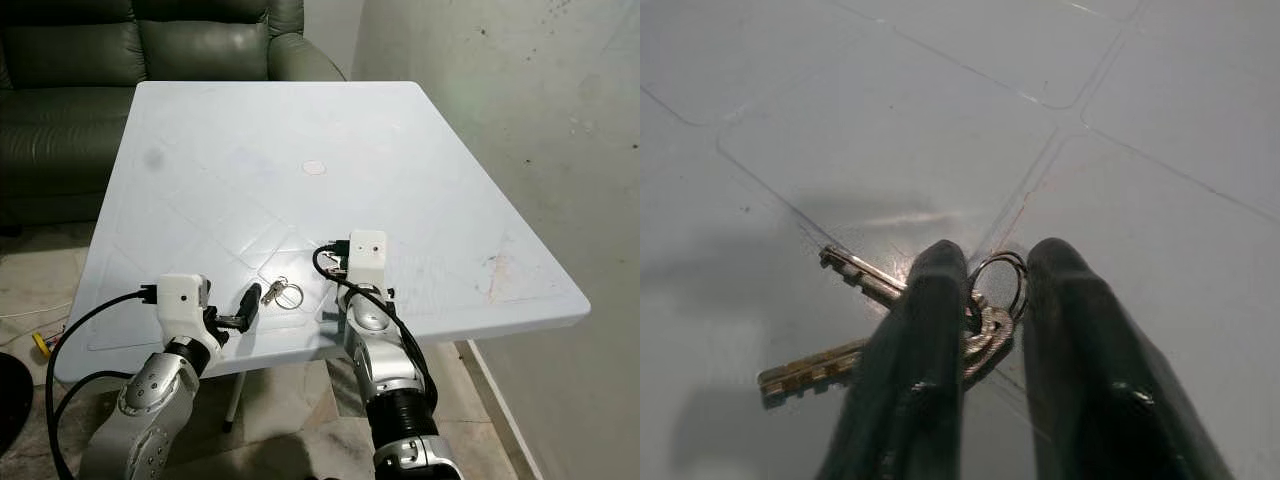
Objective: Hang keys on a hook
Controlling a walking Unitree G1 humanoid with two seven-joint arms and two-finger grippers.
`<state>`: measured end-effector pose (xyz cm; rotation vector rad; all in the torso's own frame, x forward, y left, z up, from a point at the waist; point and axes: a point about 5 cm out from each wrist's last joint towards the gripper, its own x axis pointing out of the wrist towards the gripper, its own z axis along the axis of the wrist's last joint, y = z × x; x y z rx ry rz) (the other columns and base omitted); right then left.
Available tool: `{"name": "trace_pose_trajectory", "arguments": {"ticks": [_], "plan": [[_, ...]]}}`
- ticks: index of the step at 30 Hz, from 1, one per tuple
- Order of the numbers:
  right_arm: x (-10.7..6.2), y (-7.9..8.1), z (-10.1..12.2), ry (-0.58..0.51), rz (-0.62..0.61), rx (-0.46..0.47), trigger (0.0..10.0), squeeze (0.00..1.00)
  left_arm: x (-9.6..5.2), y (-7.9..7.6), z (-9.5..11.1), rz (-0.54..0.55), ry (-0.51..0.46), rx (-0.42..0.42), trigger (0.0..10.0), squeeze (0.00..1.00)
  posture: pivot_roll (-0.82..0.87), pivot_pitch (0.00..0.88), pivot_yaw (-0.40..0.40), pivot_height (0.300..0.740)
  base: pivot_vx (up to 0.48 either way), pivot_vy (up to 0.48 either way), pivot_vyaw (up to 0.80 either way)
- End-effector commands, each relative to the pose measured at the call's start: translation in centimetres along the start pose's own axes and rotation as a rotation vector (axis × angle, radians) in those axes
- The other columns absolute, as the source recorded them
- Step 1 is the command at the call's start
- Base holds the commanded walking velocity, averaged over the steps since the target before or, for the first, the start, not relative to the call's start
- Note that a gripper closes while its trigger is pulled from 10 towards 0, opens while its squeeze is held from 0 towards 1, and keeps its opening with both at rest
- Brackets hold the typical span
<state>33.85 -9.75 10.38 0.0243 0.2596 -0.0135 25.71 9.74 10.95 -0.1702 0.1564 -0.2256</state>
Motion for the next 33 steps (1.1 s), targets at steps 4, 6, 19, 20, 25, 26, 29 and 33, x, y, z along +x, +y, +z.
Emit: {"name": "trace_pose_trajectory", "arguments": {"ticks": [4,6,19,20,25,26,29,33], "plan": [[0.4,0.0,0.0,0.039,0.009,-0.003,10.0,0.0,0.2,-0.7,0.3,-0.001,-0.009,-0.037,10.0,0.0,-0.01,0.11,-0.105,0.74,0.0,0.0,0.0],[0.5,0.2,0.3,0.026,0.02,-0.009,10.0,0.0,0.4,-0.6,0.5,-0.003,-0.016,-0.034,10.0,0.0,-0.01,0.108,-0.106,0.74,0.0,0.0,0.0],[0.5,-0.7,0.6,0.007,-0.042,0.006,0.0,0.0,0.5,-0.7,0.5,0.002,-0.018,-0.039,10.0,0.0,-0.01,0.11,-0.106,0.74,0.0,0.0,0.0],[0.5,-0.7,0.6,0.007,-0.042,0.006,0.0,0.0,0.5,-0.7,0.5,0.002,-0.018,-0.039,10.0,0.0,-0.01,0.11,-0.106,0.74,0.0,0.0,0.0],[0.5,-0.6,0.8,-0.014,-0.039,-0.016,0.0,0.0,0.5,-0.7,0.5,0.003,-0.019,-0.037,10.0,0.0,-0.01,0.111,-0.106,0.74,0.0,0.0,0.0],[0.4,-0.5,0.8,-0.013,-0.034,-0.009,0.0,0.0,0.5,-0.7,0.5,0.004,-0.019,-0.037,10.0,0.0,-0.01,0.111,-0.106,0.74,0.0,0.0,0.0],[0.4,-0.4,0.9,-0.021,-0.033,0.0,0.0,0.0,0.5,-0.7,0.5,0.004,-0.018,-0.036,10.0,0.0,-0.01,0.111,-0.106,0.74,0.0,0.0,0.0],[0.3,-0.4,1.5,-0.066,-0.019,0.052,0.0,0.0,0.5,-0.7,0.5,0.005,-0.017,-0.036,10.0,0.0,-0.01,0.111,-0.106,0.74,0.0,0.0,0.0]]}}
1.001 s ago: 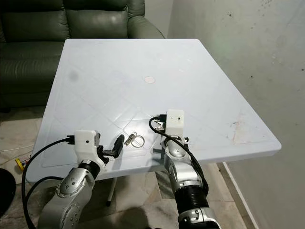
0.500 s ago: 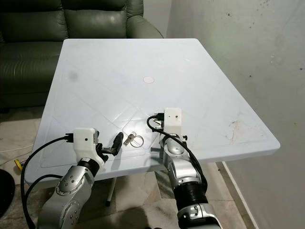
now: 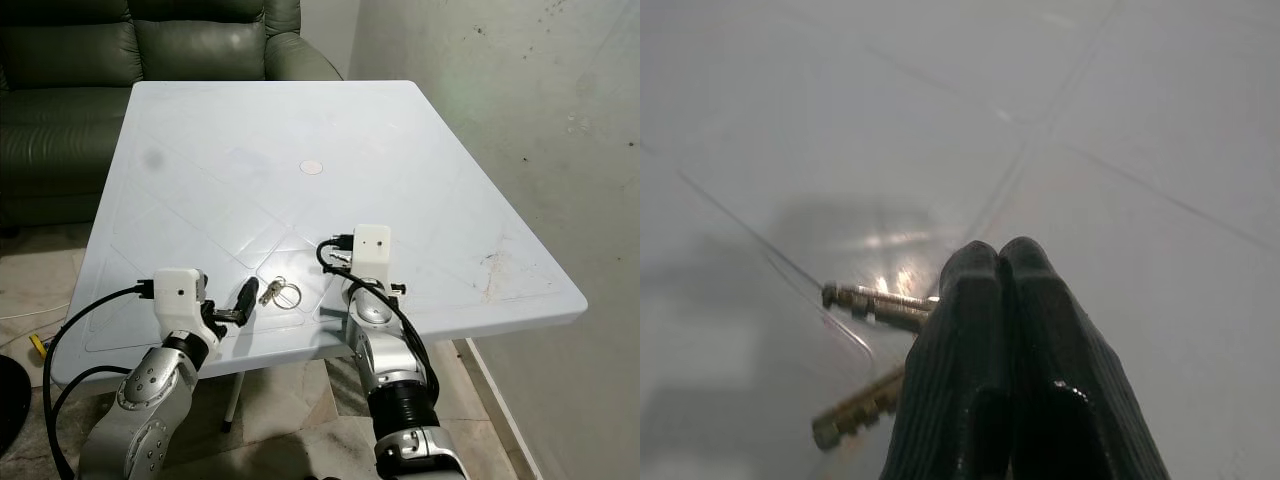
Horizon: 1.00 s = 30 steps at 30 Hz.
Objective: Hang keys on a hook
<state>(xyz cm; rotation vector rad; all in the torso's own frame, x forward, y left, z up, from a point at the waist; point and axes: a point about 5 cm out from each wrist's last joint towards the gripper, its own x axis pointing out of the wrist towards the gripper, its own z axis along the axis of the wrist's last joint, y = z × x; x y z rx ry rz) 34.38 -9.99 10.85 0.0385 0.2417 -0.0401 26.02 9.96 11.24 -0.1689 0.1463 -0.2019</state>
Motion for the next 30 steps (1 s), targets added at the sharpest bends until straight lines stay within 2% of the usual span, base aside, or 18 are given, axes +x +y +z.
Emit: {"name": "trace_pose_trajectory", "arguments": {"ticks": [1,2,7,10,11,12,13,14,16,17,19,22,30], "plan": [[-0.1,-0.1,0.9,-0.048,0.006,0.035,0.0,0.0,0.3,-0.9,0.1,-0.018,-0.005,-0.037,10.0,0.0,-0.01,0.111,-0.106,0.74,0.0,0.0,0.0],[-0.1,-0.1,1.5,-0.078,0.014,0.071,0.0,0.0,0.3,-1.0,0.1,-0.018,-0.005,-0.036,10.0,0.0,-0.01,0.111,-0.106,0.74,0.0,0.0,0.0],[-0.2,-0.3,2.1,-0.108,0.028,0.116,0.0,0.0,0.4,-1.0,0.1,-0.019,-0.006,-0.037,10.0,0.0,-0.01,0.104,-0.105,0.74,0.0,0.0,0.0],[-0.2,-0.5,2.8,-0.141,0.051,0.204,0.0,0.0,0.5,-1.1,0.2,-0.021,-0.007,-0.036,10.0,0.0,-0.01,0.097,-0.104,0.74,0.0,0.0,0.0],[-0.3,-0.5,3.2,-0.169,0.07,0.228,1.6,0.0,0.6,-1.2,0.2,-0.023,-0.008,-0.036,10.0,0.0,-0.01,0.097,-0.104,0.74,0.0,0.0,0.0],[-0.4,-0.5,3.6,-0.202,0.092,0.256,1.6,0.0,0.6,-1.2,0.3,-0.024,-0.01,-0.037,10.0,0.0,-0.01,0.097,-0.104,0.74,0.0,0.0,0.0],[-0.5,-0.5,3.8,-0.217,0.102,0.261,4.4,0.0,0.6,-1.3,0.3,-0.025,-0.012,-0.036,10.0,0.0,-0.01,0.097,-0.104,0.74,0.0,0.0,0.0],[-0.6,-0.4,4.0,-0.226,0.116,0.274,9.1,0.0,0.7,-1.3,0.4,-0.026,-0.014,-0.036,10.0,0.0,-0.01,0.097,-0.104,0.74,0.0,0.0,0.0],[-0.7,-0.4,4.0,-0.227,0.122,0.283,9.1,0.0,0.8,-1.3,0.4,-0.026,-0.014,-0.036,10.0,0.0,-0.02,0.088,-0.103,0.74,0.0,0.0,0.0],[-0.8,-0.3,4.3,-0.259,0.152,0.267,10.0,0.0,1.0,-1.2,0.6,-0.028,-0.022,-0.035,10.0,0.0,-0.02,0.088,-0.103,0.74,0.0,0.0,0.0],[-1.1,-0.2,4.8,-0.31,0.2,0.259,10.0,0.0,1.2,-1.2,0.8,-0.027,-0.032,-0.029,10.0,0.0,-0.02,0.088,-0.103,0.74,0.0,0.0,0.0],[-1.4,-0.1,4.9,-0.326,0.243,0.285,10.0,0.0,1.6,-0.9,1.2,-0.014,-0.048,-0.026,10.0,0.0,-0.02,0.08,-0.104,0.74,0.0,0.0,0.0],[-2.5,0.1,6.2,-0.455,0.379,0.222,10.0,0.0,2.9,-0.2,2.5,0.021,-0.101,-0.022,10.0,0.0,-0.02,0.075,-0.111,0.74,0.0,0.0,0.0]]}}
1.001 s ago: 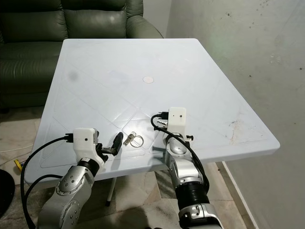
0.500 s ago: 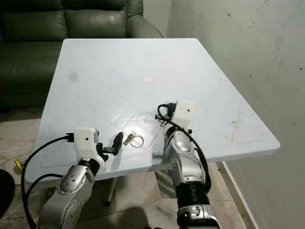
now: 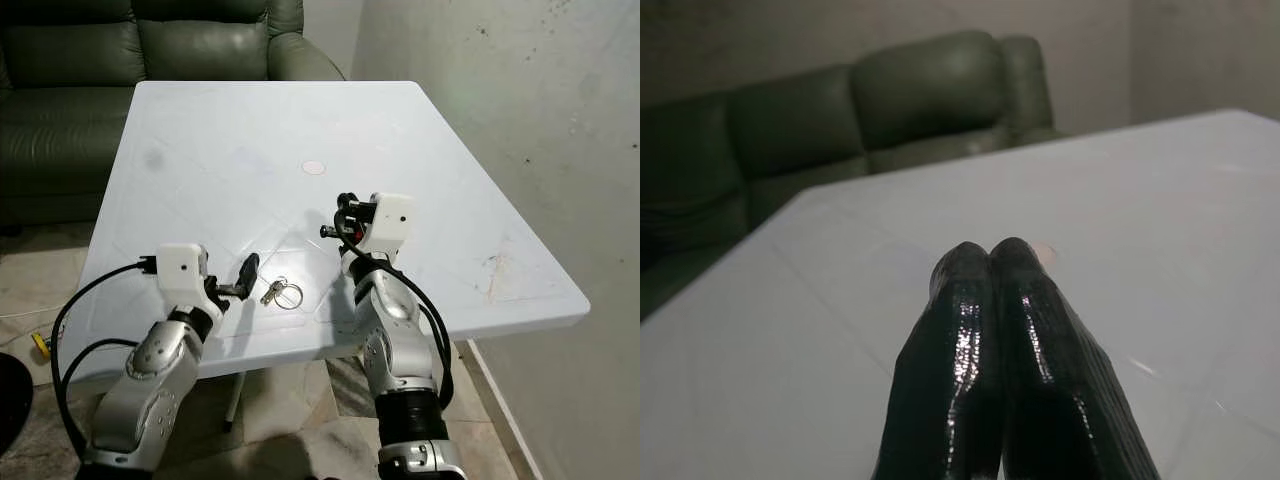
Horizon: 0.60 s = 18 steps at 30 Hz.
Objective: Hang keys on a hook
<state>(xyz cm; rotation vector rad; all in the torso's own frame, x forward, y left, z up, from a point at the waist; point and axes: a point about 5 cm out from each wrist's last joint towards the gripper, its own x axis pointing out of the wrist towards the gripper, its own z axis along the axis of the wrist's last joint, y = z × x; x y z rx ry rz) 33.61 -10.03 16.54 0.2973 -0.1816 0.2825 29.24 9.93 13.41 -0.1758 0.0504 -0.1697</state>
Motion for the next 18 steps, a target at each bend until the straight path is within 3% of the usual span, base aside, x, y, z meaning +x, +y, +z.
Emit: {"name": "trace_pose_trajectory", "arguments": {"ticks": [1,5,7,13,18], "plan": [[0.0,0.2,1.2,-0.057,0.036,-0.013,10.0,0.0,0.5,-0.1,0.4,0.012,-0.02,-0.025,10.0,0.0,-0.02,0.073,-0.112,0.74,0.0,0.0,0.0],[-0.7,-0.2,2.5,-0.126,0.071,-0.094,10.0,0.0,1.6,0.9,1.6,0.0,-0.072,-0.025,10.0,0.0,-0.03,0.062,-0.109,0.74,0.0,0.0,0.0],[-1.0,-0.3,2.6,-0.134,0.079,-0.091,10.0,0.0,1.7,1.3,1.9,0.0,-0.083,-0.015,10.0,0.0,-0.03,0.062,-0.109,0.74,0.0,0.0,0.0],[-2.5,-2.2,3.5,-0.156,0.024,-0.154,10.0,0.0,2.2,3.5,2.7,0.027,-0.117,-0.048,10.0,0.0,-0.04,0.039,-0.096,0.74,0.0,0.0,0.0],[-3.8,-3.6,3.7,-0.149,-0.031,-0.185,10.0,0.0,1.9,4.4,2.7,0.024,-0.13,-0.036,10.0,0.0,-0.05,0.02,-0.087,0.74,0.0,0.0,0.0]]}}
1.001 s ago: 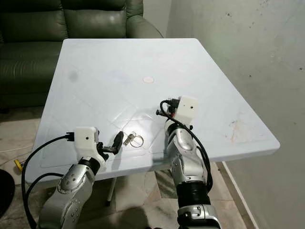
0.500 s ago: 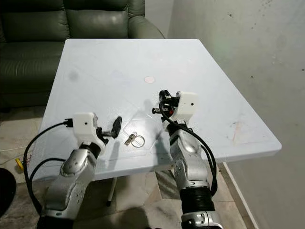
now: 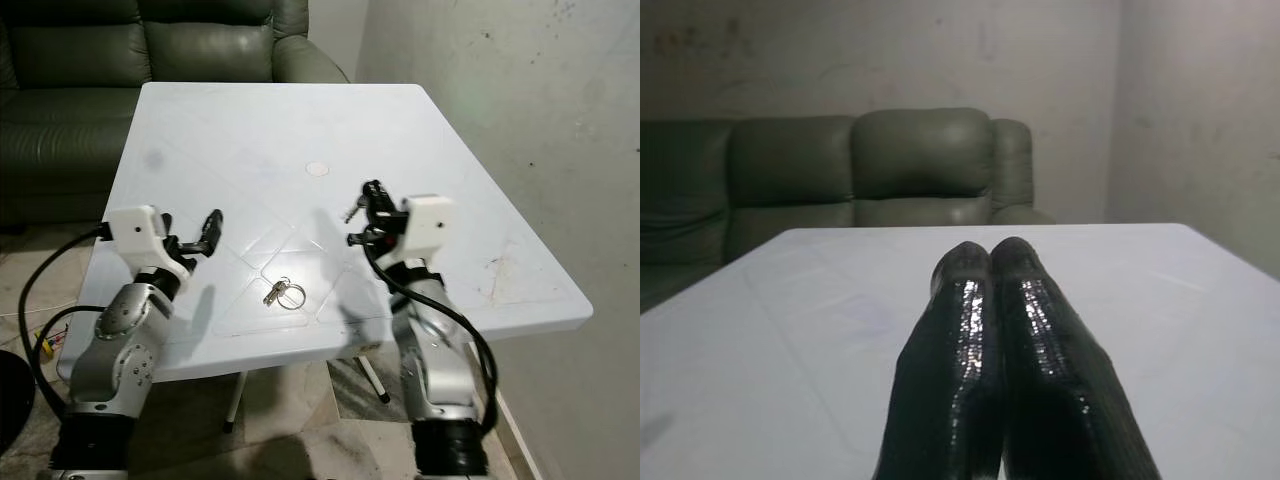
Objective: Hang keys on a hook
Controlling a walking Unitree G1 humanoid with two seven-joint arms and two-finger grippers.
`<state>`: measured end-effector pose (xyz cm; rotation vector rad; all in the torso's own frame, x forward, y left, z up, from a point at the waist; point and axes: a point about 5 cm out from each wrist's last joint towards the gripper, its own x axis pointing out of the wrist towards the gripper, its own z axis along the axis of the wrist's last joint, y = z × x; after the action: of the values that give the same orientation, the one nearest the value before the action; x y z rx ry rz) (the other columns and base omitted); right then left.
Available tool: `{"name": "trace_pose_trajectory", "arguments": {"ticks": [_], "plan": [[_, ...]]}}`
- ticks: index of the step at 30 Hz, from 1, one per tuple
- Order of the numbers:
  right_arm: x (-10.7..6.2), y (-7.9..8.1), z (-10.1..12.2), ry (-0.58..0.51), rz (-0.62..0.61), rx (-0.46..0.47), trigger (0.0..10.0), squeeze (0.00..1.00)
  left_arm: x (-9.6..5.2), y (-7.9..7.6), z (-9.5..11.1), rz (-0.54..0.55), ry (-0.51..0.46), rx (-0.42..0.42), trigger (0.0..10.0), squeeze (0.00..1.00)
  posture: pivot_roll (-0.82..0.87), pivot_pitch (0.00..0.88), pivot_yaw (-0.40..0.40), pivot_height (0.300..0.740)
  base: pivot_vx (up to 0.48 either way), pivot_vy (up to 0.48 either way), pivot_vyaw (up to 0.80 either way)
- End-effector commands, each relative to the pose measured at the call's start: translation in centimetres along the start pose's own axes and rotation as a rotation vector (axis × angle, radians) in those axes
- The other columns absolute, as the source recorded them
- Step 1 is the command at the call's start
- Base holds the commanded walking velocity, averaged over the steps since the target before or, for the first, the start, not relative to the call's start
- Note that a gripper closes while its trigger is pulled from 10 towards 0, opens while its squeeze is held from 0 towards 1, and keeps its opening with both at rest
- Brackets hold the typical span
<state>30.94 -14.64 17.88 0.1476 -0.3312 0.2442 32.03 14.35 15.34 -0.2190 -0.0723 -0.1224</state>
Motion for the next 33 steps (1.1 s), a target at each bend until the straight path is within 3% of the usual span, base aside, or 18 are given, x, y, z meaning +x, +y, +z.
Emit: {"name": "trace_pose_trajectory", "arguments": {"ticks": [1,6,11,17,22,33], "plan": [[-0.4,-0.6,0.6,-0.017,-0.029,-0.018,10.0,0.0,0.0,0.0,-0.1,-0.011,0.0,-0.003,10.0,0.0,-0.05,0.02,-0.087,0.74,0.0,0.0,0.0],[-1.4,-1.7,0.2,0.015,-0.098,-0.034,10.0,0.0,-0.1,1.5,0.3,0.023,-0.012,0.0,10.0,0.0,-0.05,0.004,-0.078,0.74,0.0,0.0,0.0],[-1.3,-2.0,-0.4,0.051,-0.132,-0.051,10.0,0.0,0.4,2.4,0.7,0.046,-0.026,-0.01,10.0,0.0,-0.05,0.0,-0.071,0.74,0.0,0.0,0.0],[-0.8,-2.0,-0.6,0.079,-0.142,-0.063,10.0,0.0,1.0,2.4,1.0,0.046,-0.028,-0.033,10.0,0.0,-0.05,0.0,-0.069,0.74,0.0,0.042,0.0],[-0.8,-2.0,-0.7,0.093,-0.148,-0.063,10.0,0.0,0.9,2.5,0.9,0.052,-0.026,-0.042,10.0,0.0,-0.05,0.0,-0.07,0.74,0.0,0.469,-0.72],[-1.2,-2.0,-1.2,0.133,-0.156,-0.072,10.0,0.0,0.7,2.5,0.0,0.093,0.015,-0.032,10.0,0.0,-0.05,0.0,-0.081,0.74,0.0,0.0,-0.72]]}}
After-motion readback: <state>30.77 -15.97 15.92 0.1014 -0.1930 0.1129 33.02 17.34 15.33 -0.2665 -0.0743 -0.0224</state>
